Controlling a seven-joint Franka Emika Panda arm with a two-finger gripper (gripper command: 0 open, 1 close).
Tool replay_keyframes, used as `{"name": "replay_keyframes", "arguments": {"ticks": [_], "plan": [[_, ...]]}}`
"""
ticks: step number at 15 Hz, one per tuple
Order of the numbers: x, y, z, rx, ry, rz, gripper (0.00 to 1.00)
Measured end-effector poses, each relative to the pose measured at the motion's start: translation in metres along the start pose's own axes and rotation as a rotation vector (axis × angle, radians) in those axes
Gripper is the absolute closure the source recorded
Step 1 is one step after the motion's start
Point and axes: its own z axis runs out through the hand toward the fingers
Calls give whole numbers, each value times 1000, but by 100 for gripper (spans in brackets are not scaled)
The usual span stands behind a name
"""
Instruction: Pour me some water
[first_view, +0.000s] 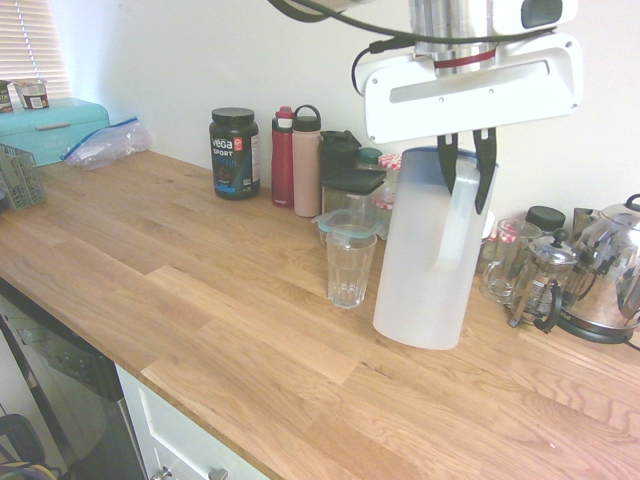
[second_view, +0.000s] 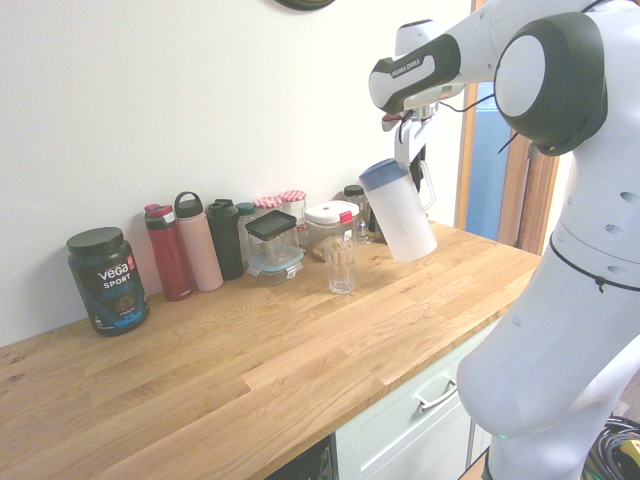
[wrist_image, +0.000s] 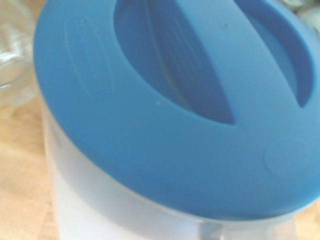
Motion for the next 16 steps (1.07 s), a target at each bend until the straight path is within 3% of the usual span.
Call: {"name": "replay_keyframes", "arguments": {"ticks": [5,9,13,16], "plan": [[-65,23,-5,63,119,227,100],[-124,3,-6,106,255,362,100],[-177,-29,-40,154,404,413,100],[-218,-53,-81,167,413,387,100]]}}
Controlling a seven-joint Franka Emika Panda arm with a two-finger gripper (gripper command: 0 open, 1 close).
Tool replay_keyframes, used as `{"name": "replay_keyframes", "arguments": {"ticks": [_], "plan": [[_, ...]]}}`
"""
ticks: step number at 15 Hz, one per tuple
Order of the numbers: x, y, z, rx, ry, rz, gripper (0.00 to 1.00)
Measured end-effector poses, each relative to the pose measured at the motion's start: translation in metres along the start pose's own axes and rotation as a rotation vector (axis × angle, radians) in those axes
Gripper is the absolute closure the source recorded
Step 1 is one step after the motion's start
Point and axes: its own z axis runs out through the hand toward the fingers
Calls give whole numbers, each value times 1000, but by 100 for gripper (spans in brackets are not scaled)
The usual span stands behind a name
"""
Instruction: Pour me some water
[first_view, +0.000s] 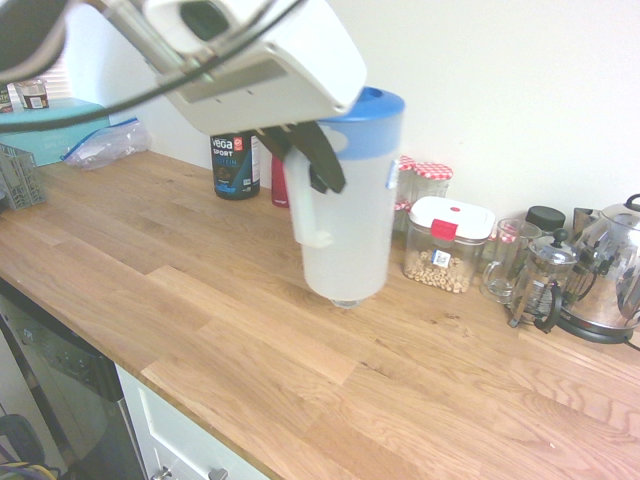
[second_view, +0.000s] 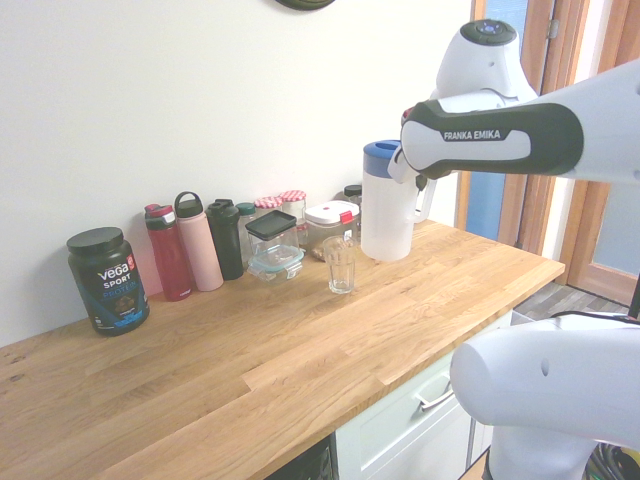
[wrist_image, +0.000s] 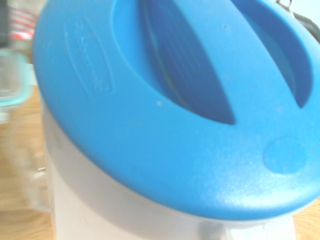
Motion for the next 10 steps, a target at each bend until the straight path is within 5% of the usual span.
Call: {"name": "replay_keyframes", "arguments": {"ticks": [5,10], "plan": [[-98,-62,-88,72,-35,-95,100],[-171,-148,-86,111,-35,-136,100]]}}
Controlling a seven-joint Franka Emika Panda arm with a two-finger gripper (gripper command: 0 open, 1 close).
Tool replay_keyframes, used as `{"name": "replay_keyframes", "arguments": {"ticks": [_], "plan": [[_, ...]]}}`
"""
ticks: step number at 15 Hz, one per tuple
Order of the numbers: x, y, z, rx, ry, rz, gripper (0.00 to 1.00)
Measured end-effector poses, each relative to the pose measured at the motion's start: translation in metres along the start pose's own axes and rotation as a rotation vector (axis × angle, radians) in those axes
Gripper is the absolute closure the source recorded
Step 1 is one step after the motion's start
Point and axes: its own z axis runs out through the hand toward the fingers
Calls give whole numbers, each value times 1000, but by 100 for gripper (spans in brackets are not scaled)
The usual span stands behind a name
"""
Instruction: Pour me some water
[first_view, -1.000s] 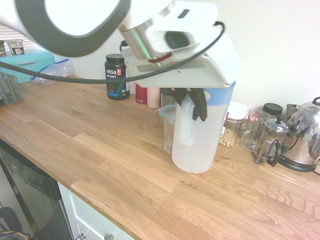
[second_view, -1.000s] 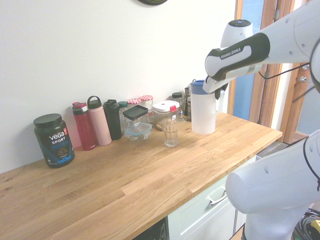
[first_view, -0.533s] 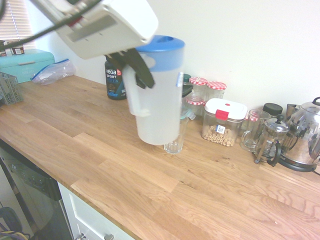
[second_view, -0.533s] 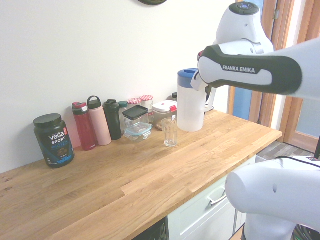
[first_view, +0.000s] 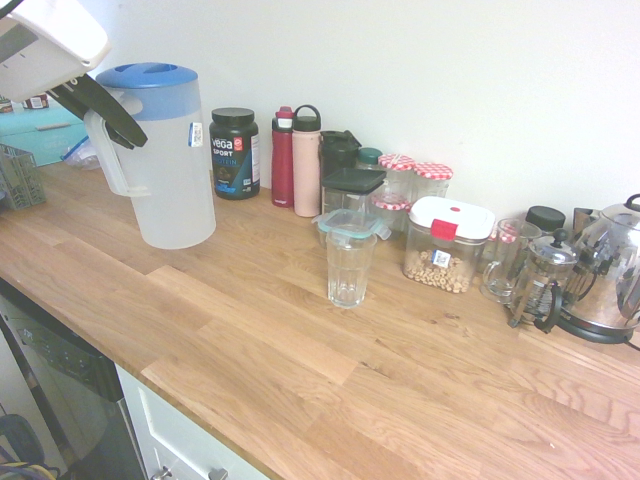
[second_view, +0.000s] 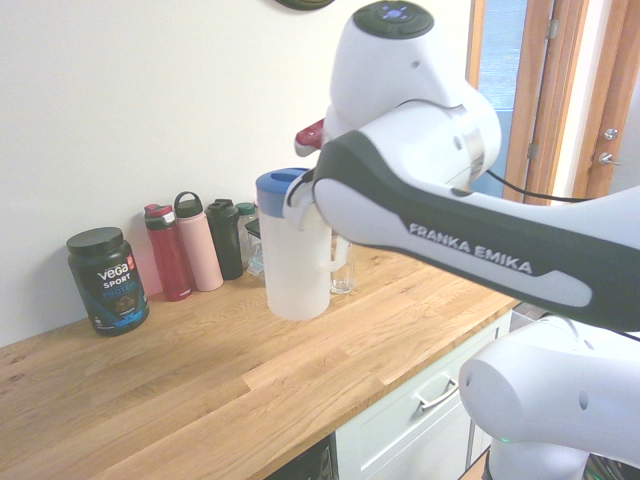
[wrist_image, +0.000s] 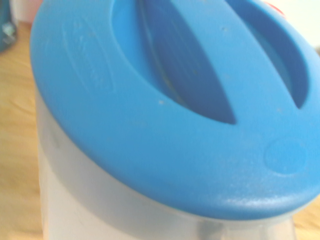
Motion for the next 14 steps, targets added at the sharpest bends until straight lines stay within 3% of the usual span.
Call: {"name": "replay_keyframes", "arguments": {"ticks": [6,14], "plan": [[-26,-92,70,-7,-42,-20,100],[-35,-130,135,-129,8,10,100]]}}
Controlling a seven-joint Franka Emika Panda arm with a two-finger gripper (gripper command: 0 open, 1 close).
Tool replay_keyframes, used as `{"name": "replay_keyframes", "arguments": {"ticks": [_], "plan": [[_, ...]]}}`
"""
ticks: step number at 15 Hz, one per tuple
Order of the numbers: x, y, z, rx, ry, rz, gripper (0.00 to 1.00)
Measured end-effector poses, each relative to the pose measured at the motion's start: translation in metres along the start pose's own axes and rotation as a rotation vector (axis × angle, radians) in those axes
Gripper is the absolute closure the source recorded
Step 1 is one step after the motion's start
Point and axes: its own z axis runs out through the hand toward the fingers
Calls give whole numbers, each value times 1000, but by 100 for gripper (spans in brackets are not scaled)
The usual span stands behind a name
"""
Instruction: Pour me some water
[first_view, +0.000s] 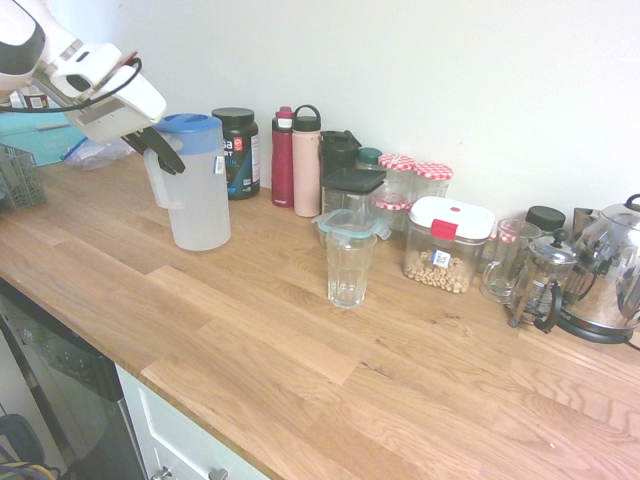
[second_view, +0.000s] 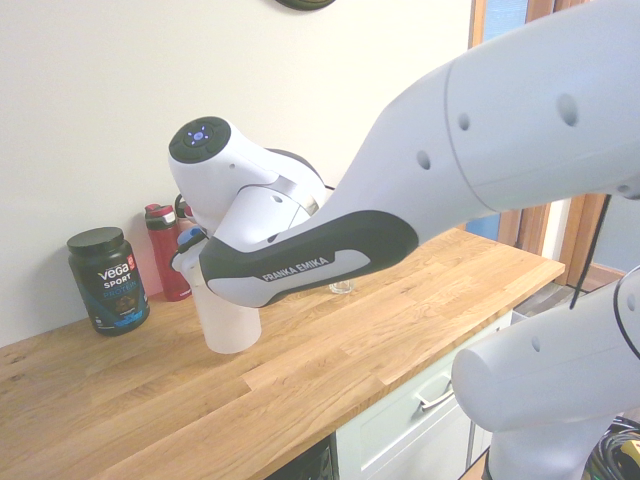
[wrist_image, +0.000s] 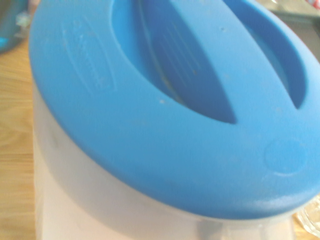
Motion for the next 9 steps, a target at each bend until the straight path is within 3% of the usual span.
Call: {"name": "replay_keyframes", "arguments": {"ticks": [6,7,9], "plan": [[6,-14,25,-81,7,68,100],[9,-16,26,-92,-1,77,0],[13,-18,30,-117,-23,91,0]]}}
